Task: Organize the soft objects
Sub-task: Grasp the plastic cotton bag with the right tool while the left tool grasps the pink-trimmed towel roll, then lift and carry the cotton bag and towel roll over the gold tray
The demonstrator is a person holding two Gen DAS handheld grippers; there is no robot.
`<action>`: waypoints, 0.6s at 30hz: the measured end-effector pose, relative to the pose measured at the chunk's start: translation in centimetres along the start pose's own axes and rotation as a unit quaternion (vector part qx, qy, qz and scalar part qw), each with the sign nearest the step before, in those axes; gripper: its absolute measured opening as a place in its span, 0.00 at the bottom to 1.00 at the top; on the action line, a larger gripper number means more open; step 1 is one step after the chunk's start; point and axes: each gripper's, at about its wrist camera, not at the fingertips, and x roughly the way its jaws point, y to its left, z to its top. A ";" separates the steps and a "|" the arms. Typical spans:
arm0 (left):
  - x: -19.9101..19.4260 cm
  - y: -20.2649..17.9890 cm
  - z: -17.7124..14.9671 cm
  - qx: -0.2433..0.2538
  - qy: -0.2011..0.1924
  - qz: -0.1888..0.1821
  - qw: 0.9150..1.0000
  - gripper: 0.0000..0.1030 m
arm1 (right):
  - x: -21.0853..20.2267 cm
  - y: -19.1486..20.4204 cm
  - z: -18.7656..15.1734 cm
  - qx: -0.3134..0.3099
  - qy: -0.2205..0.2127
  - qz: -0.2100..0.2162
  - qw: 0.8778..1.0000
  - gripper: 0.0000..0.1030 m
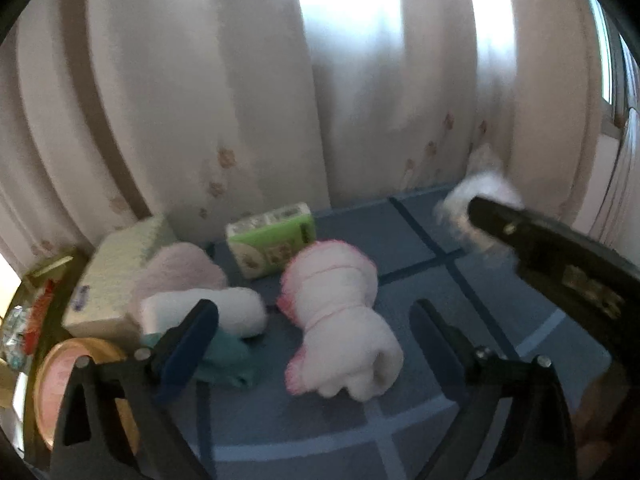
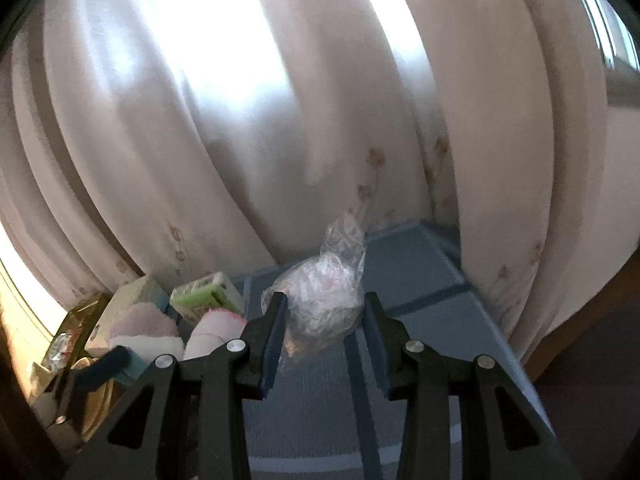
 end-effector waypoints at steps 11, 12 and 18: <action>2.7 2.3 -0.4 -0.096 0.084 -0.081 0.988 0.32 | -0.3 0.8 0.0 -0.024 -0.022 -0.025 0.999 0.40; 2.3 2.3 -0.5 -0.096 0.076 -0.079 0.989 0.32 | -0.3 0.9 0.0 -0.026 -0.027 -0.028 0.999 0.40; -3.4 2.4 -1.3 -0.086 -0.042 -0.048 0.994 0.32 | -1.2 1.7 0.0 -0.049 -0.064 -0.038 0.996 0.40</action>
